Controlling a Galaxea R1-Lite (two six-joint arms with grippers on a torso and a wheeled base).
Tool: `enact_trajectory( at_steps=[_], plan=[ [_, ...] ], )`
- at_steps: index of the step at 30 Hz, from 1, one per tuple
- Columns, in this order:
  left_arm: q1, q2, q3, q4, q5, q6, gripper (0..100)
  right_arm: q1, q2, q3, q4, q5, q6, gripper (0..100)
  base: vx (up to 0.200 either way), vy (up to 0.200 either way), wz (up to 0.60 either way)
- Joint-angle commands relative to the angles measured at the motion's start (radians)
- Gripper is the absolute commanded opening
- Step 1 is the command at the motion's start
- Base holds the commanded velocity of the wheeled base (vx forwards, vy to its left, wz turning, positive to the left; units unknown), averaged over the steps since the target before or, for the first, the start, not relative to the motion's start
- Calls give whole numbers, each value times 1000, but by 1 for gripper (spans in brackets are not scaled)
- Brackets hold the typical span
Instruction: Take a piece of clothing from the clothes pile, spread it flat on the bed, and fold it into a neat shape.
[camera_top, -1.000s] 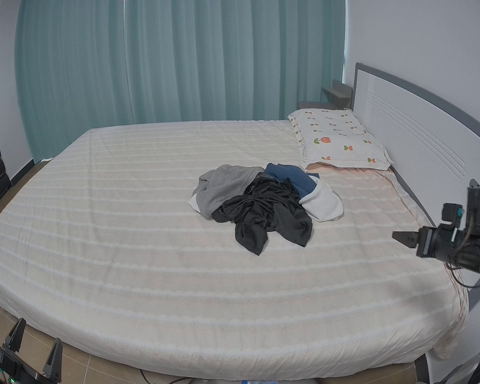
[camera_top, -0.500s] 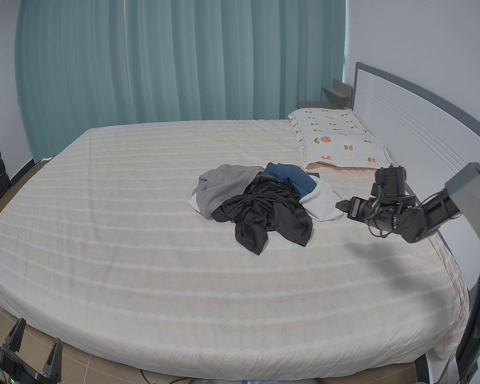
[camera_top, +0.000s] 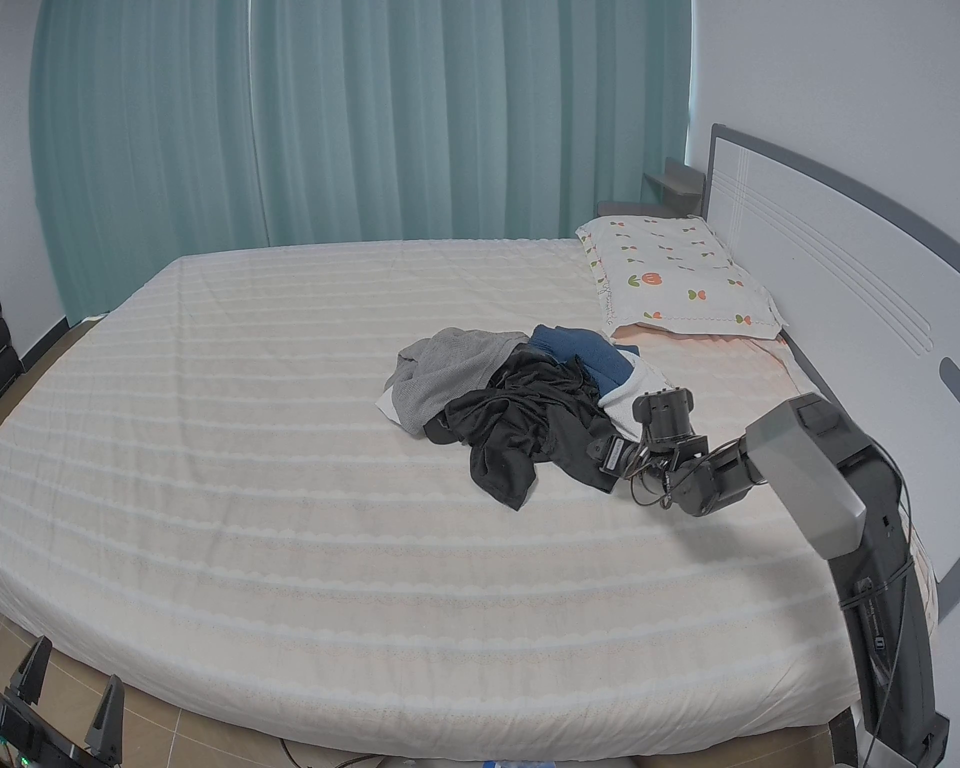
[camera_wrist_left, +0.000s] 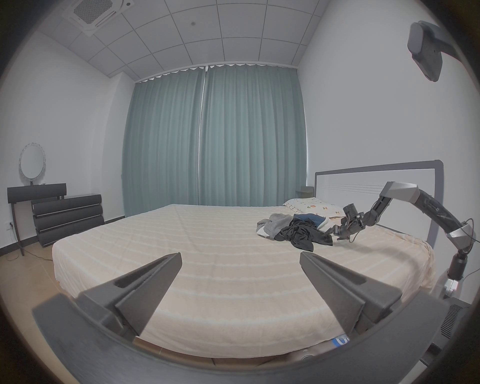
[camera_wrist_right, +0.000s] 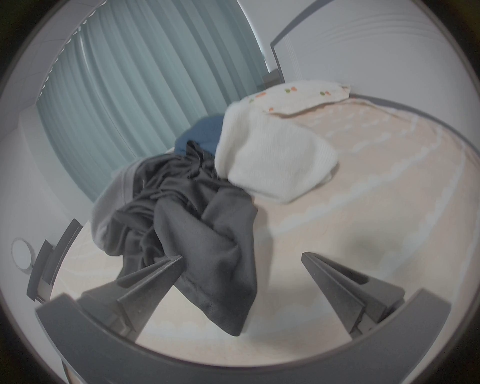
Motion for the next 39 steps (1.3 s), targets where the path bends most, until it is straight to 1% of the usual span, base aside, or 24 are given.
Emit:
enact_trajectory(
  at_steps=[1, 8, 15, 16, 22, 24, 26, 28, 30, 31, 33, 35, 36, 38, 39],
  plan=[
    [0, -17, 16, 0, 0, -1, 100, 14, 80, -54, 1, -7, 14, 100, 0, 0, 0],
    [0, -17, 16, 0, 0, 4, 100, 16, 114, -144, -4, -39, 29, 100, 0, 0, 0],
    [0, -17, 15, 0, 0, 5, 100, 42, 130, -182, -3, -44, 43, 100, 0, 0, 0],
    [0, -17, 15, 0, -1, 5, 100, 47, 131, -182, -4, -45, 43, 0, 0, 0, 0],
    [0, -17, 15, 0, -1, 4, 100, 50, 127, -176, -30, -47, 34, 0, 0, 0, 0],
    [0, -17, 15, 0, -1, 5, 100, 47, 111, -161, -45, -67, 35, 0, 0, 0, 0],
    [0, -17, 15, 0, -1, 5, 100, 44, 65, -104, -56, -79, 41, 0, 0, 0, 0],
    [0, -17, 15, 0, -1, 7, 100, 40, -2, -4, -75, -73, 46, 0, 0, 0, 0],
    [0, -17, 15, 0, -1, 10, 100, 40, -71, 108, -113, -50, 47, 0, 0, 0, 0],
    [0, -17, 15, 0, -1, 10, 100, 40, -71, 108, -113, -50, 47, 0, 0, 0, 0],
    [0, -17, 16, 0, 2, 22, 100, 47, -171, 273, -203, -17, 47, 0, 0, 0, 0],
    [0, -17, 16, -2, 0, 37, 100, 54, -275, 439, -309, -2, 49, 0, 0, 0, 0],
    [0, -17, 16, -2, -3, 42, 100, 62, -329, 523, -366, 19, 58, 0, 0, 0, 0],
    [0, -17, 16, -2, -6, 45, 100, 74, -415, 646, -438, 59, 81, 0, 0, 0, 0],
    [0, -17, 16, -2, -6, 45, 100, 79, -438, 677, -452, 70, 87, 0, 0, 0, 0]
  ],
)
